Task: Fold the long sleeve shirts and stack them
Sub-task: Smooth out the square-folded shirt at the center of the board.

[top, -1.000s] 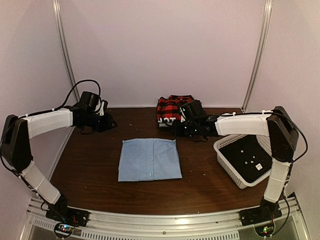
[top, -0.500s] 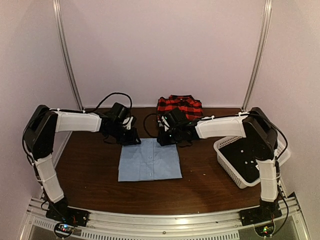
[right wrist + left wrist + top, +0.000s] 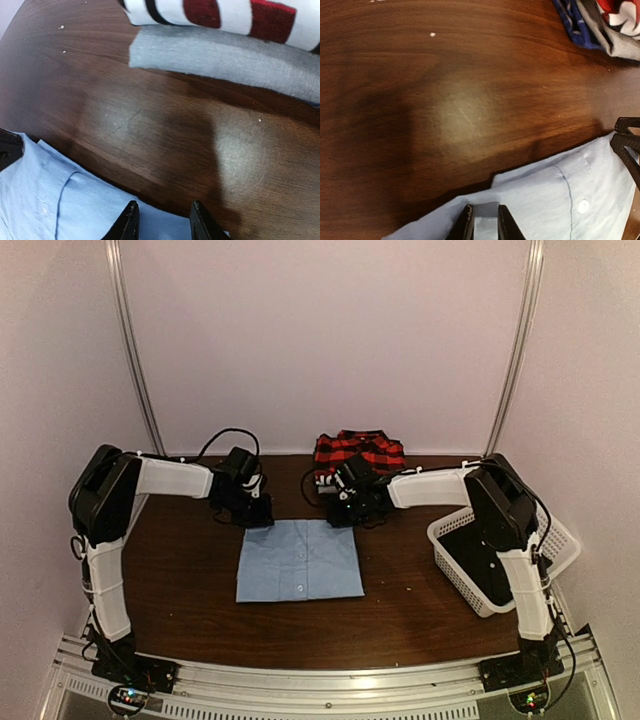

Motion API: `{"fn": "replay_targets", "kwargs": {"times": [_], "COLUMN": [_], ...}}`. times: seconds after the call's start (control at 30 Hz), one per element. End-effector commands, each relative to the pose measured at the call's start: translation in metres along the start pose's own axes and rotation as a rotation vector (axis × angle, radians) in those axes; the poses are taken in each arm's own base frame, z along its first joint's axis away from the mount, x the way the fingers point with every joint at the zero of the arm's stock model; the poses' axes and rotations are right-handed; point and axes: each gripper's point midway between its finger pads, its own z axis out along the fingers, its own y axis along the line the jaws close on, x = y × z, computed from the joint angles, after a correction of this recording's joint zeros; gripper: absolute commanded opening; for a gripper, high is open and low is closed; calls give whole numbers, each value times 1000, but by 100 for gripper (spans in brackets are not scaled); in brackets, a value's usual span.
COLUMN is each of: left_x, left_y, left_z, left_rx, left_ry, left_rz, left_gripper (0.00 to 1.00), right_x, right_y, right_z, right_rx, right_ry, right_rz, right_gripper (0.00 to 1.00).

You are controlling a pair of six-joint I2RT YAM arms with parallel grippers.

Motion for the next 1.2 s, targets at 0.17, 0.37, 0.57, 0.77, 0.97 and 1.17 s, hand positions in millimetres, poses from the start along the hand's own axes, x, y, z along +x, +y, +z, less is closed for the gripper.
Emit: {"fn": "replay_targets", "kwargs": {"times": [0.17,0.37,0.57,0.77,0.97,1.17], "left_x": [-11,-22,-21,6,45,66], "left_y": [57,66,57,42,22,28], "left_z": [-12,-33,-63,-79,-79,-85], "left_rx": [-114,-151,-121,-40,9,7], "left_ry": [-33,-62,-102,-101,-71,-75], "left_rz": [-55,-57,-59,-60,-54,-86], "left_gripper": [18,19,24,31,36,42], "right_x": [2,-24,-39,-19,8,38], "right_y": [-17,-18,-17,-2,20,18], "right_z": [1,-24,-66,-92,-84,-56], "right_rx": [15,51,85,63,-1,-7], "right_ry": [36,-12,-76,-86,-44,40], "right_rz": [4,-11,-9,-26,-36,-40], "right_gripper": [37,39,41,39,36,35]}}
